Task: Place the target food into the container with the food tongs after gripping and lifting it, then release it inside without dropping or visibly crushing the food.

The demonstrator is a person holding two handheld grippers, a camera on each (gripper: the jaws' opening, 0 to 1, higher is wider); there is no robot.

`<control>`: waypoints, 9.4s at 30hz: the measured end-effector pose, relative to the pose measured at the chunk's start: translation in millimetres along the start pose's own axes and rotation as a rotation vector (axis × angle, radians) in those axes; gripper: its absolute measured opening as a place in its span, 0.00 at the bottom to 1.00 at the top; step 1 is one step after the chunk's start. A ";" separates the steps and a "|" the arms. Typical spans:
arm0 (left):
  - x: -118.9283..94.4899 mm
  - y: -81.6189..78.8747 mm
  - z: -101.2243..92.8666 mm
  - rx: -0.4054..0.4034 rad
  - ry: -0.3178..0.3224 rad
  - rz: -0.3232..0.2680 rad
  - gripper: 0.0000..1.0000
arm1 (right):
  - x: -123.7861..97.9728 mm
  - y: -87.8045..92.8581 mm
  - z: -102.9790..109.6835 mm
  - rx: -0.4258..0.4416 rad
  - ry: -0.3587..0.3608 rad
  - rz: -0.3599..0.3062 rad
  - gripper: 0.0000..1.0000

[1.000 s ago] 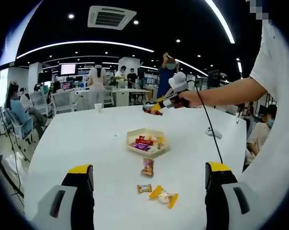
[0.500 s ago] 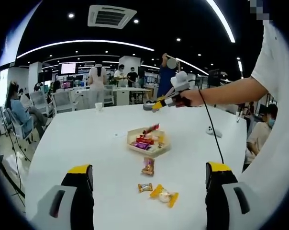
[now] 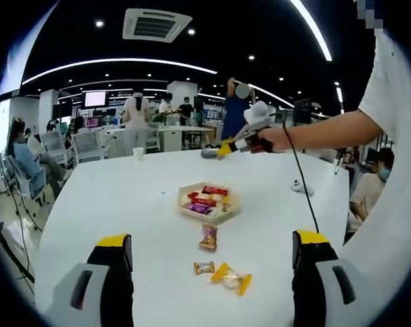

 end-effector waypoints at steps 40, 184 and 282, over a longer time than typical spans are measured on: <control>14.1 -7.6 -136.5 0.077 0.013 0.000 0.96 | -153.6 90.4 43.3 -0.013 -0.066 -0.096 0.27; -47.9 22.1 -15.7 0.004 -0.185 0.047 0.98 | -24.4 165.2 262.9 0.102 -0.330 0.170 0.27; -49.4 51.7 -42.4 0.059 -0.129 0.200 0.95 | -92.4 152.8 176.3 0.296 -0.213 0.039 0.20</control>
Point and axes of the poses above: the point that each gripper's makers call its tool centre point, and the gripper's own axes: x roughly forward along the fingers, z roughly to its left, y roughly out of its underside, the point moved 1 cm from there along -x, roughly backward along the fingers
